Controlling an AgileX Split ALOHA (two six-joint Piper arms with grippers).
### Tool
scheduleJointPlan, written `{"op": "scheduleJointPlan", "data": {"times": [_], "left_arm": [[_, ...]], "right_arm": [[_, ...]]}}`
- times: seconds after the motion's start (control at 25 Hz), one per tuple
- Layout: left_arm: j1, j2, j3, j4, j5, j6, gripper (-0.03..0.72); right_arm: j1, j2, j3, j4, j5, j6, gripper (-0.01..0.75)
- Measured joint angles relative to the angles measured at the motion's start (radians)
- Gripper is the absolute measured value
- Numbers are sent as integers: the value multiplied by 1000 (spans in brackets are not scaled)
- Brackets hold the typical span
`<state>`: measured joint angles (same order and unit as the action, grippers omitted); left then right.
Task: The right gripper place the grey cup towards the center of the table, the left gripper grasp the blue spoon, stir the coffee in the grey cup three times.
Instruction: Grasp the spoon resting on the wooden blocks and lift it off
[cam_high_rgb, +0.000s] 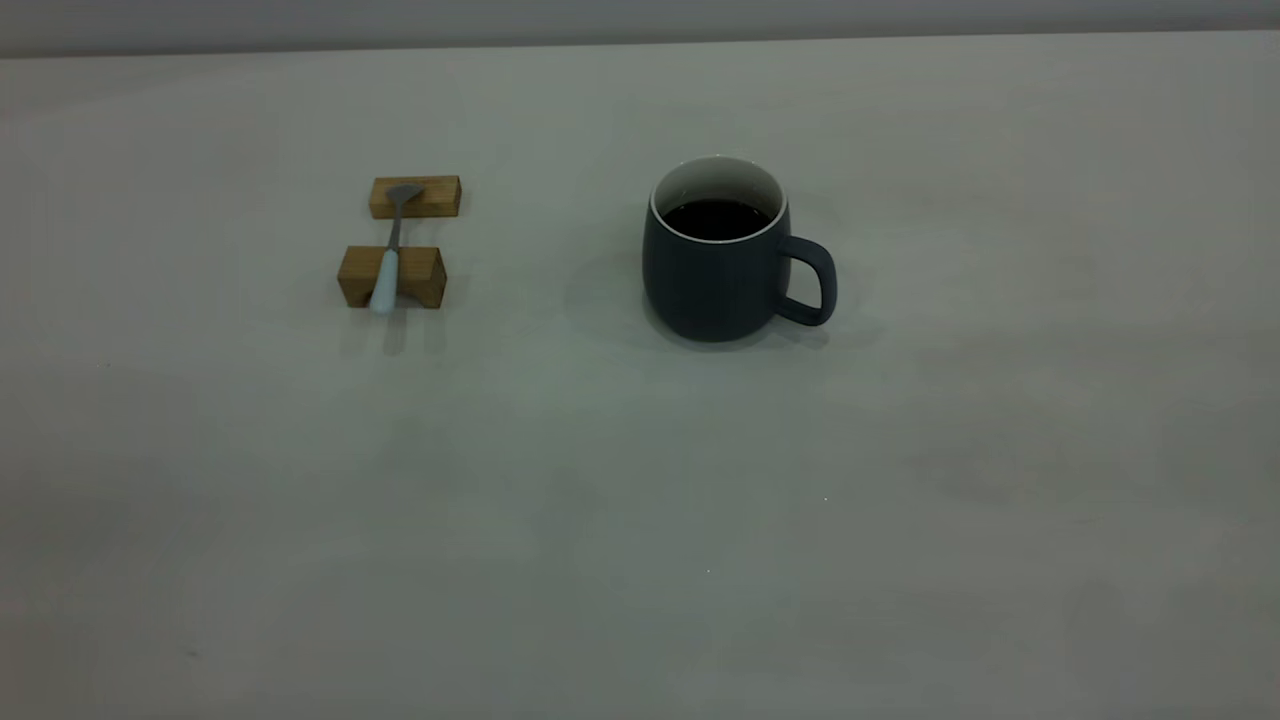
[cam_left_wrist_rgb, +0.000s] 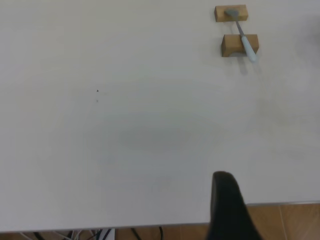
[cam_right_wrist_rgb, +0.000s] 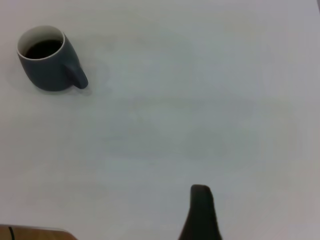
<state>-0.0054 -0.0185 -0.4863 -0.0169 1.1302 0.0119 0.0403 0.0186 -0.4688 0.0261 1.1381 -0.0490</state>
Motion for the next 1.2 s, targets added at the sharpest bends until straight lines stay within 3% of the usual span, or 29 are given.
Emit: {"op": "scheduleJointPlan", "data": {"times": [0.16,0.96,1.2], "left_arm": [[0,0,0,0,0,0,505],[0,0,0,0,0,0,505],[0,0,0,17,0,-47,505]], "right_arm": [[0,0,0,0,-2,0,606],[0,0,0,0,-2,2,250],[0,0,0,0,-2,2,222]]}}
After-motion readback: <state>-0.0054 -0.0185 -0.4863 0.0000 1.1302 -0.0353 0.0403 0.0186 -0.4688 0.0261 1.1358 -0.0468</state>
